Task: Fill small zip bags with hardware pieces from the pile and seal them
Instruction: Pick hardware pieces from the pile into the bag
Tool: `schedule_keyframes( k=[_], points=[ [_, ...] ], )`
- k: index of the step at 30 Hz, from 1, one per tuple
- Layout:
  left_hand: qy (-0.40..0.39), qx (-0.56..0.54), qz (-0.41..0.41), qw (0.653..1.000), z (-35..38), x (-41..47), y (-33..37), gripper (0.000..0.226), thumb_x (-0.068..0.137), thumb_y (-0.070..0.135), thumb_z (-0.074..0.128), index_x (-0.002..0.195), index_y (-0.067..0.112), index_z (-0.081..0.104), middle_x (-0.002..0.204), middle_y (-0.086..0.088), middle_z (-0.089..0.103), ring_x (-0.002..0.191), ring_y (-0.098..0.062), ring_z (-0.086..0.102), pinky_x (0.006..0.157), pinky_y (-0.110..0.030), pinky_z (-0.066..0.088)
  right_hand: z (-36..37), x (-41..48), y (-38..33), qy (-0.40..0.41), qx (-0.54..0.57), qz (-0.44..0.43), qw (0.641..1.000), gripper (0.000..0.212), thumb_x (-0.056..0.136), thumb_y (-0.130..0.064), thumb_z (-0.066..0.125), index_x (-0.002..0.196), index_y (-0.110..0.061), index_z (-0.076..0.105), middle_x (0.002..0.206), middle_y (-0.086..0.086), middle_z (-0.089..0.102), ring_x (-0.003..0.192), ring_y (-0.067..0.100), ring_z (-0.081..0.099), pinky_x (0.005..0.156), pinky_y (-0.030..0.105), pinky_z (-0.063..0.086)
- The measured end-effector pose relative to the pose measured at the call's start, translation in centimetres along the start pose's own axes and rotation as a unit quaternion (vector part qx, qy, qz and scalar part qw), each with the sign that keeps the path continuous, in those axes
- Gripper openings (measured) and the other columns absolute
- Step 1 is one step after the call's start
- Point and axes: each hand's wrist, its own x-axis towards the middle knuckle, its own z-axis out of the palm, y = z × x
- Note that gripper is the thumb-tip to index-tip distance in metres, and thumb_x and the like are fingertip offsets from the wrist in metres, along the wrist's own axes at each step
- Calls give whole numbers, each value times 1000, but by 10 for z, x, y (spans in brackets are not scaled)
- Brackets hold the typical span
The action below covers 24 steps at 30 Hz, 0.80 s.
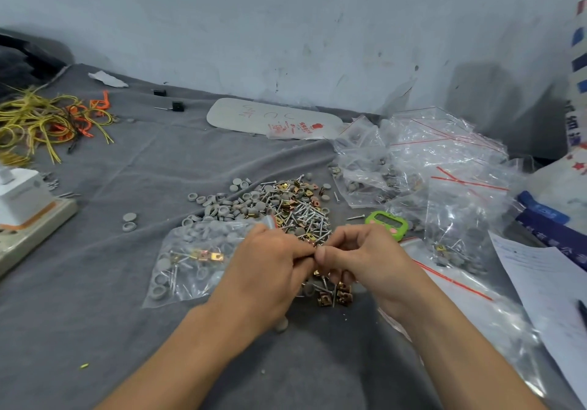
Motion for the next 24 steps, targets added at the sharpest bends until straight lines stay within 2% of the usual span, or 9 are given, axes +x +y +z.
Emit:
schedule_keyframes(
  k=[3,5,8,11,15,18,21,24],
  points=[
    [-12,-45,-9,999,-6,3,0,28,95,45,56,67,41,58,61,17,56,71,-9,52,69,-18,26,3,1,-2,8,31,-4,999,25,89,1,72,66,-11,71,58,8,63,47,11,47,45,16,37],
    [-15,-63,-17,998,-9,2,-2,31,95,49,56,64,45,54,58,16,54,70,-7,54,60,-16,31,6,2,-3,-6,54,15,998,30,93,0,66,66,-13,69,57,5,58,49,11,43,48,18,36],
    [21,-53,-6,998,-11,0,-4,37,95,59,46,75,35,66,60,17,55,67,-6,52,59,-16,28,10,4,-5,-36,116,54,991,32,99,-3,58,69,-13,65,57,-1,54,51,9,41,50,19,31],
    [67,-72,0,995,-10,-1,-3,49,99,61,35,74,28,62,65,15,53,69,-7,48,67,-20,32,14,4,-6,-50,144,60,987,33,103,-10,54,72,-13,62,55,-2,49,49,9,35,52,23,24],
    [110,-94,-33,989,-8,-3,-1,41,105,49,32,69,34,43,65,15,46,72,-4,48,66,-17,29,25,4,-7,-52,134,35,989,36,107,-16,47,72,-14,55,52,-2,39,46,7,28,52,29,17],
    [158,-123,-71,977,-9,-2,1,45,104,37,37,59,32,34,59,14,45,61,-1,44,59,-13,30,34,4,-7,-60,160,15,985,34,107,-16,47,73,-13,53,53,-1,37,45,6,28,53,30,16],
    [120,-205,-119,964,-14,4,-5,42,97,37,43,57,23,44,52,9,46,51,-4,41,51,-22,29,37,4,-7,-72,194,-6,978,31,102,-18,53,71,-12,54,57,4,35,45,8,29,52,28,19],
    [33,-310,-108,944,-24,8,-11,43,95,47,46,57,32,60,51,10,51,51,-3,44,52,-25,33,33,4,-8,-113,235,-3,965,28,95,-23,64,70,-12,59,66,8,35,51,11,24,52,26,24]
  ],
)
